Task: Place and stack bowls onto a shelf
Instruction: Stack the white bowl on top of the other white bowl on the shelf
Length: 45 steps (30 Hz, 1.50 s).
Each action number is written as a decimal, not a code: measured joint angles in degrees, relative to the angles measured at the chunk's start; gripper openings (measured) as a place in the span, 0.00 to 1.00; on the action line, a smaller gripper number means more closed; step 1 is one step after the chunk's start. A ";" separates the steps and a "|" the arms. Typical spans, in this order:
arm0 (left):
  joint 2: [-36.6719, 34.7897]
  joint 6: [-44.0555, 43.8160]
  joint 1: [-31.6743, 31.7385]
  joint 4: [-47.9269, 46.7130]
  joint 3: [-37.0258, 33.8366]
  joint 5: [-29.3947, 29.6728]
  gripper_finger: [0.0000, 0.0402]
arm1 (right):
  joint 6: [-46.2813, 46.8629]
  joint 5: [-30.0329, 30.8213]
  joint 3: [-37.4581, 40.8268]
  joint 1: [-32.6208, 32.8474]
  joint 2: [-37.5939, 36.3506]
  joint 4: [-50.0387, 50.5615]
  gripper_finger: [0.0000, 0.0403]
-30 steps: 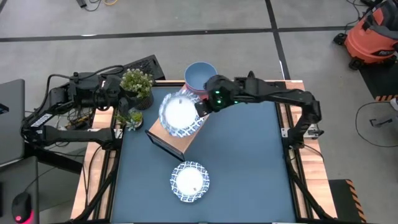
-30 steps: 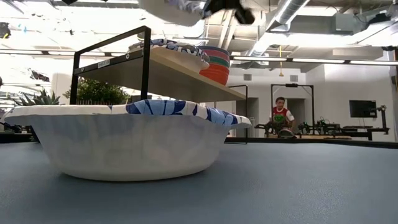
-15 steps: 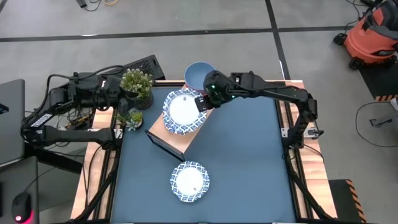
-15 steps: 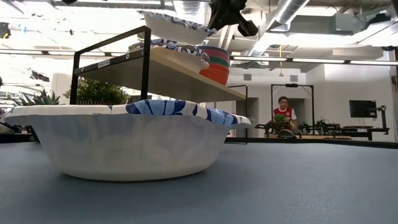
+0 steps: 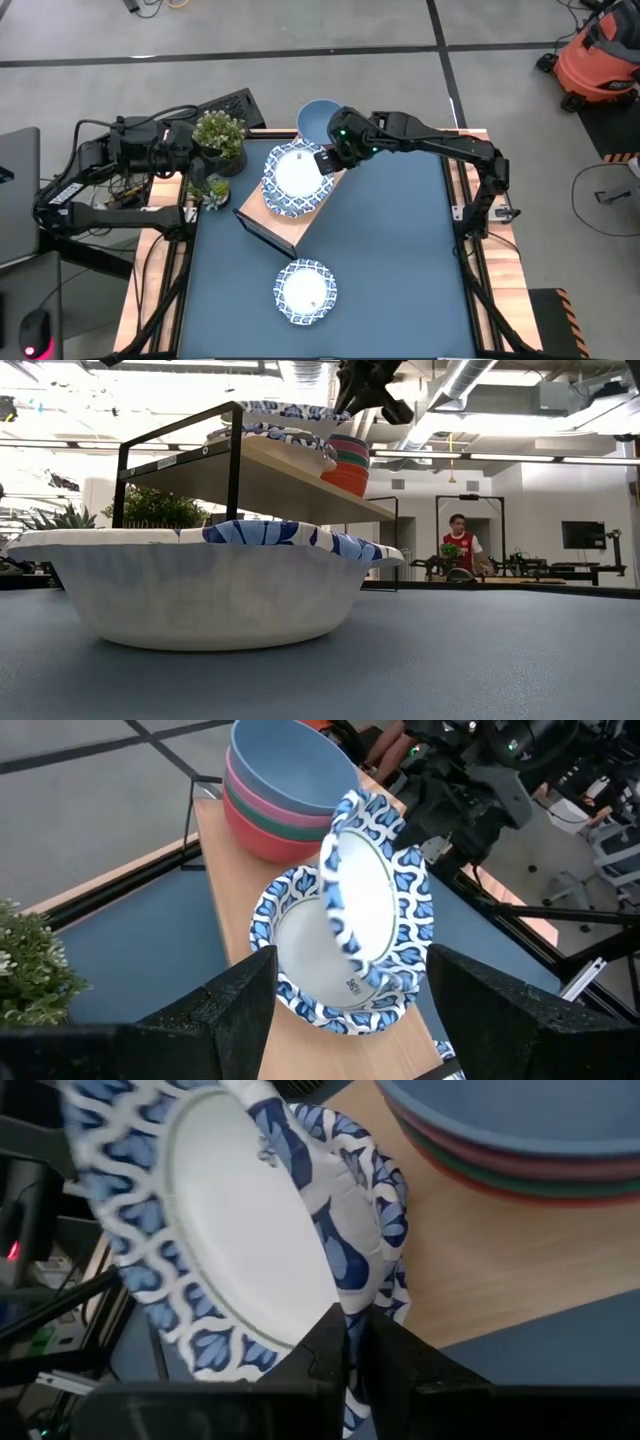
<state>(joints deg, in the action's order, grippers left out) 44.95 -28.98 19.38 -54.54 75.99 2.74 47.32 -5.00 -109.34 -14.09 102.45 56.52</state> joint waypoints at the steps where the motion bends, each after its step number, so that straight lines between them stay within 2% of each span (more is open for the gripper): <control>1: 0.00 0.21 0.01 -0.01 0.00 0.00 0.61 | -0.37 -0.70 0.00 0.00 0.00 -0.09 0.15; 13: 0.02 1.12 0.00 0.00 0.00 0.02 0.61 | -1.15 -0.96 0.00 -0.39 0.00 -1.13 0.36; 19: 0.02 0.83 0.00 0.00 0.00 0.01 0.61 | -1.29 -1.07 0.00 -1.04 0.00 -4.22 0.41; 24: 0.02 0.84 0.00 0.00 0.00 0.02 0.61 | -0.86 -1.05 -0.04 -1.32 0.00 -5.24 0.40; 32: 0.02 0.86 0.02 -0.02 0.00 0.02 0.61 | -1.13 -0.65 -4.79 -1.15 -0.07 0.46 0.39; 35: 0.00 1.08 0.01 -0.02 0.00 0.02 0.61 | -0.81 2.93 -5.99 -0.26 -0.19 6.38 0.36; 39: 0.02 1.52 0.00 -0.04 0.00 0.01 0.61 | 1.79 10.64 -5.73 1.42 0.03 16.10 0.29; 41: 0.00 1.53 0.00 -0.04 0.00 0.03 0.61 | 2.95 13.53 -4.60 2.51 -0.05 15.93 0.26; 45: 0.01 1.52 0.00 -0.04 0.00 0.49 0.61 | 4.68 15.13 -2.54 4.49 0.20 13.31 0.23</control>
<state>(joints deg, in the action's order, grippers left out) 44.96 -27.46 19.38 -54.59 75.99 3.23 52.00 10.14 -111.88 -9.60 102.65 69.83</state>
